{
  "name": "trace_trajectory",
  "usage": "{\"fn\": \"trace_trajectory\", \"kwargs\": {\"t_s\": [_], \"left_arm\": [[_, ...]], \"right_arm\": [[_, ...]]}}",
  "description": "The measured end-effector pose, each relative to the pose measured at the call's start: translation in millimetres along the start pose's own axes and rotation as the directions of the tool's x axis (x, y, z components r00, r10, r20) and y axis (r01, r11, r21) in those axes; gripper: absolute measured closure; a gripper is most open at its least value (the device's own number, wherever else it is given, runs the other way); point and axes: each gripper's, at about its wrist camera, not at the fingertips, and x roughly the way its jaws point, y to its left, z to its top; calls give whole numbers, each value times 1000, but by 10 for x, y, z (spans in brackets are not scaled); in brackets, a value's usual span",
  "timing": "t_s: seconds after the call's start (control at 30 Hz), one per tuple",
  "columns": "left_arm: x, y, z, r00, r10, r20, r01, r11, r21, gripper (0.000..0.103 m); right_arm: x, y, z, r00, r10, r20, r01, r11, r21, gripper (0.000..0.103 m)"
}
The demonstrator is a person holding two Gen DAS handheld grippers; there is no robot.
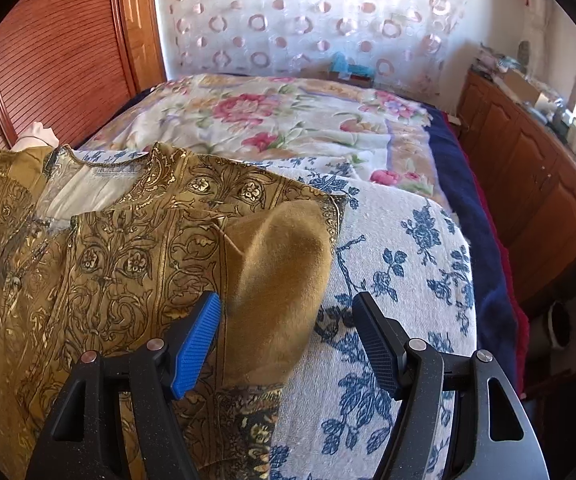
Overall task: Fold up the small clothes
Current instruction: 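Grasp the hem with the right gripper while the left gripper holds it, then lift the hem with both grippers and fold it toward the collar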
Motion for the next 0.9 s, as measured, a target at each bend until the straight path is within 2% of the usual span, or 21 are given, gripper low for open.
{"fn": "trace_trajectory", "kwargs": {"t_s": [0.1,0.17,0.2,0.27,0.3,0.33,0.47,0.63,0.9], "left_arm": [[-74,-61,-26,1000,-12,13,12,1000,4,98],[-137,-99,-50,1000,-18,21,18,1000,8,98],[-169,-108,-62,999,-20,26,19,1000,7,98],[-229,-120,-88,999,-20,35,20,1000,6,98],[-262,-127,-100,999,-18,39,18,1000,6,98],[-321,-130,-121,999,-13,48,13,1000,7,98],[-537,-93,-194,997,1,82,-1,1000,-7,98],[-823,-4,-356,993,14,115,-9,999,-42,98],[-1345,112,-686,985,41,169,-28,996,-79,98]], "right_arm": [[56,-64,66,1000,-1,-2,1,1000,-4,33],[90,-104,115,1000,2,-4,-2,1000,1,38],[101,-111,136,1000,1,-7,-1,1000,2,44],[100,-85,160,1000,18,-9,-18,1000,-8,68],[93,-57,164,1000,26,-15,-26,999,-19,91],[85,-15,158,1000,13,-24,-14,999,-33,97],[-177,144,90,997,-45,57,50,993,-105,99],[-768,199,-98,983,-21,185,34,997,-67,99],[-1548,363,-666,958,23,286,-5,998,-65,99]]}}
